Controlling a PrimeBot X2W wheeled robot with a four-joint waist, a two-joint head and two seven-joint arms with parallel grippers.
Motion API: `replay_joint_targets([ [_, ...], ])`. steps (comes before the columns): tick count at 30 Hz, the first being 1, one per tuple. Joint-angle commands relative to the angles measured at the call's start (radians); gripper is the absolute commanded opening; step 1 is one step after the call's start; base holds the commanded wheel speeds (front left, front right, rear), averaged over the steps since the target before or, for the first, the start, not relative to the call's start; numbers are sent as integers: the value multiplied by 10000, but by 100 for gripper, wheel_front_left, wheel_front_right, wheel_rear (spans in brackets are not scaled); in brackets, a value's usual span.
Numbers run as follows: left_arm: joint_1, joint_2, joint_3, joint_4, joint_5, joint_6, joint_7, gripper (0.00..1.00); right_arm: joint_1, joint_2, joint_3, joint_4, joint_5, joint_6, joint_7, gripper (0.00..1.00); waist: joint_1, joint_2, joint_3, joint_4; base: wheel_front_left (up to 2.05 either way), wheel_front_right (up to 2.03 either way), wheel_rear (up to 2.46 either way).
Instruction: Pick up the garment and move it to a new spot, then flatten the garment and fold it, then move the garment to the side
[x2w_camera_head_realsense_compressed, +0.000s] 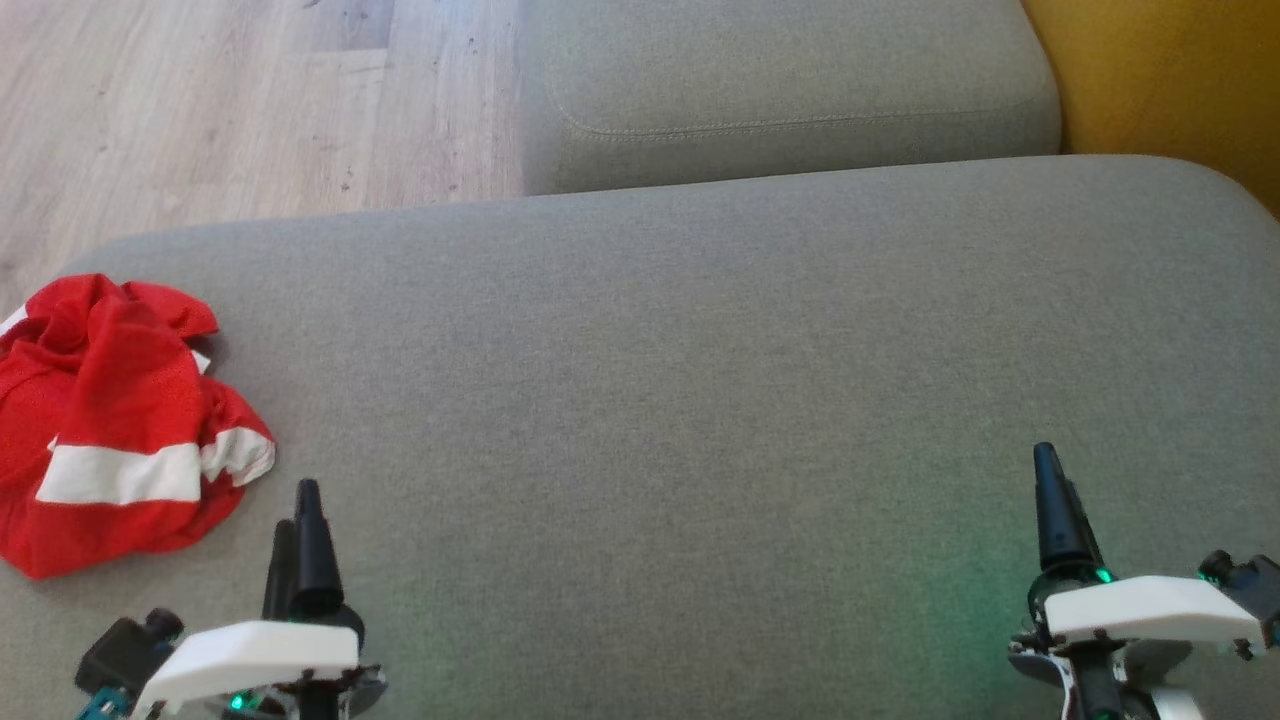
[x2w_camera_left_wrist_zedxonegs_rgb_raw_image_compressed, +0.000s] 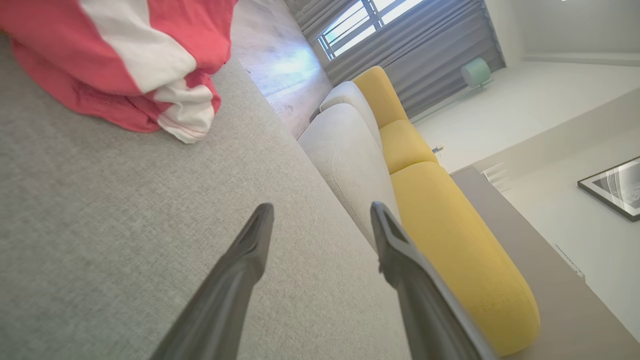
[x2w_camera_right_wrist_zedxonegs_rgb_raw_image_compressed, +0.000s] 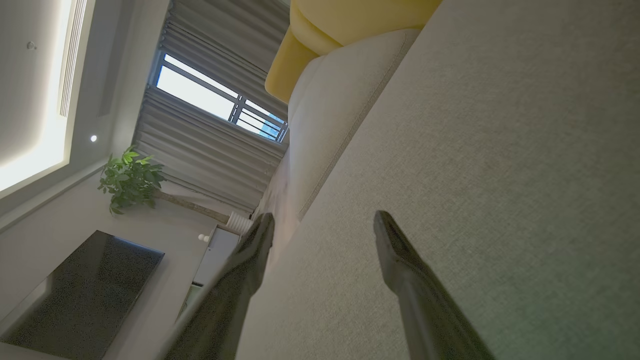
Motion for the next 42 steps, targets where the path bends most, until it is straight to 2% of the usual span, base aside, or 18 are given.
replay_joint_targets([
  [1,-279,55,-18,-437,319,31,-113,100,-163,-39,172,-421,-339,-3,-130,100,0,0,-9,1,0,0,0],
  [42,157,77,-1078,-1031,5413,449,-1331,100,20,-61,1716,-1104,-5550,-5,-1340,100,0,0,-592,-4,0,0,0],
])
